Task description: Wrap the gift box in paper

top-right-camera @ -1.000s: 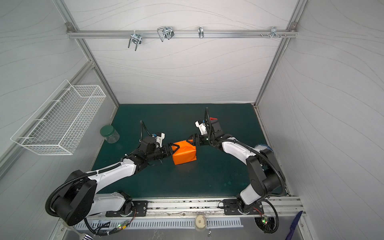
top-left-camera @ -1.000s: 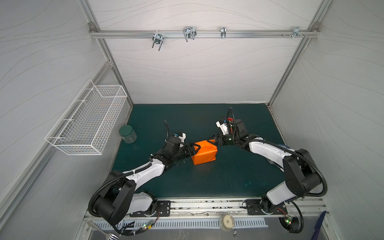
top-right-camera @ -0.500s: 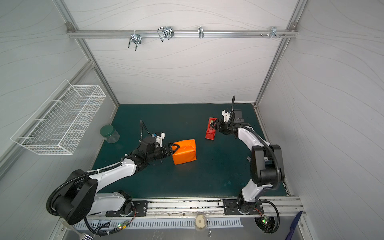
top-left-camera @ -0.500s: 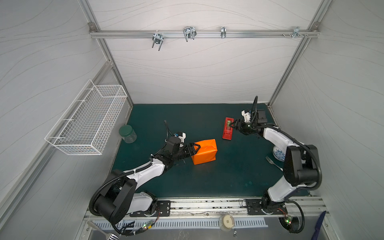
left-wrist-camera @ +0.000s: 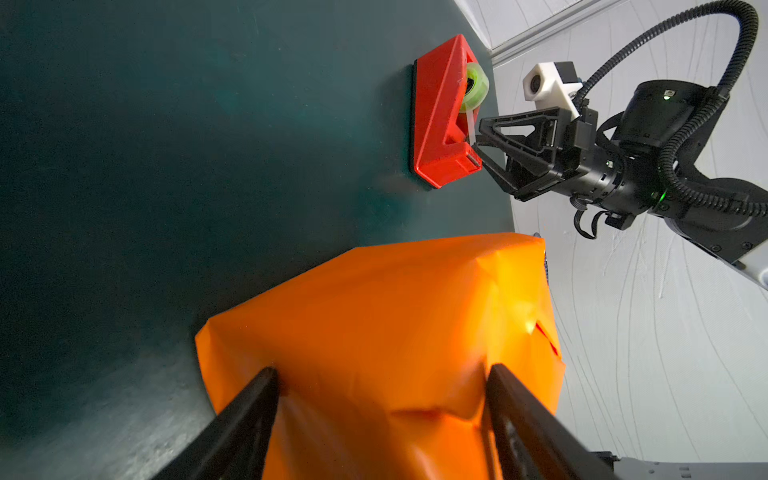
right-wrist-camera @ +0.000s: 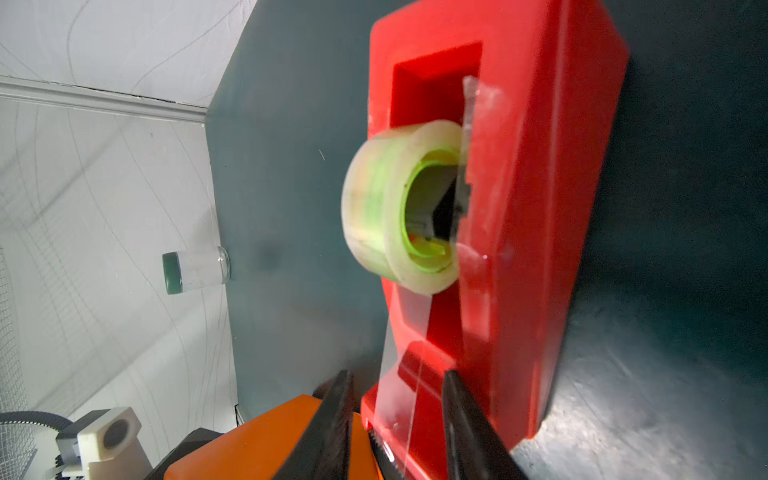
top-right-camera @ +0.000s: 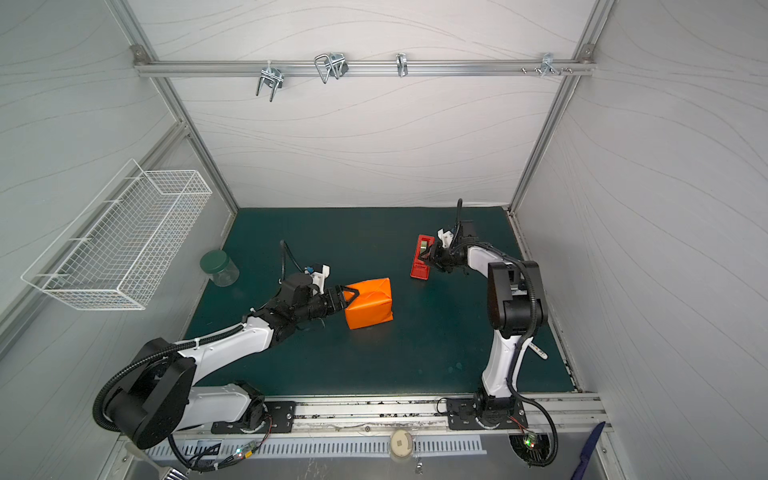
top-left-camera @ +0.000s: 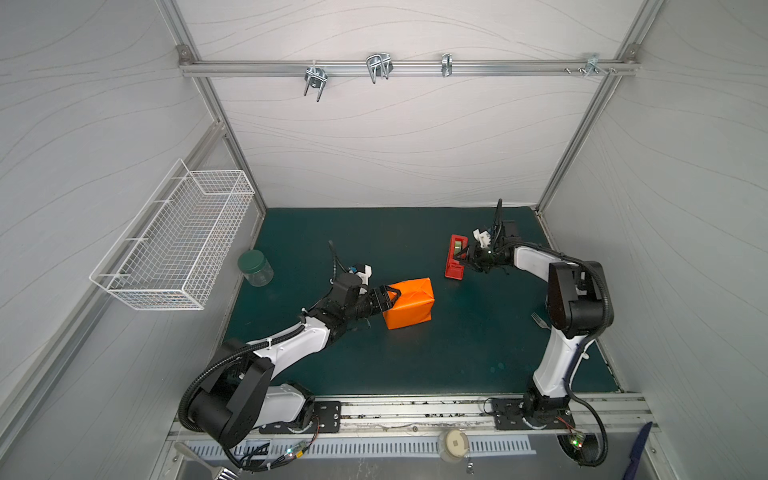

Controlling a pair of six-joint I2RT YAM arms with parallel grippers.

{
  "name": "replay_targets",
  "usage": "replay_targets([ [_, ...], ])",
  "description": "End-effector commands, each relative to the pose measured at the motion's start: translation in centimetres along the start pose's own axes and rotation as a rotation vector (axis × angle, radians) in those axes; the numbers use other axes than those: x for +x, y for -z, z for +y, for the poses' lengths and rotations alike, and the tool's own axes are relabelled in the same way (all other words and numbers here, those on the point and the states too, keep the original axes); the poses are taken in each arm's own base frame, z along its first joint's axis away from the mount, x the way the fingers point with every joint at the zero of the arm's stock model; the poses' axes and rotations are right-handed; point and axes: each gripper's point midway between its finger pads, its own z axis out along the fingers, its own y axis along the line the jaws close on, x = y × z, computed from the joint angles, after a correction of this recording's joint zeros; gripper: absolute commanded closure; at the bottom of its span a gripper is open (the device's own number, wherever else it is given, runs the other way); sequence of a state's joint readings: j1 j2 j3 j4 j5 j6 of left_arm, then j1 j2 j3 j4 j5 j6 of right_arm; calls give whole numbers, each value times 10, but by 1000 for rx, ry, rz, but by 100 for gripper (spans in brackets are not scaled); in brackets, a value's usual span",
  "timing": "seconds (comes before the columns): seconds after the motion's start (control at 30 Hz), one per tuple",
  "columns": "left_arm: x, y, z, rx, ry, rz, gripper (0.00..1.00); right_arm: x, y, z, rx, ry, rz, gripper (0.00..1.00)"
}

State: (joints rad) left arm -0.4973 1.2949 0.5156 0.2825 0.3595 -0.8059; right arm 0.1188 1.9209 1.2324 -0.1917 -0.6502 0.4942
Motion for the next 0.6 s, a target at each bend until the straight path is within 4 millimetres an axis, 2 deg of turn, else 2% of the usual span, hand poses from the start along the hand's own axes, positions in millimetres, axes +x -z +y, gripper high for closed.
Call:
replay_targets([
  [0.0, 40, -2, 45, -154, 34, 147, 21, -5, -3, 5, -53, -7, 4, 67],
  [0.17, 41, -3, 46, -156, 33, 152, 22, -3, -8, 4, -78, -27, 15, 80],
  [0.57, 42, -4, 45, -152, 34, 155, 22, -5, -4, -1, -104, -61, -3, 94],
])
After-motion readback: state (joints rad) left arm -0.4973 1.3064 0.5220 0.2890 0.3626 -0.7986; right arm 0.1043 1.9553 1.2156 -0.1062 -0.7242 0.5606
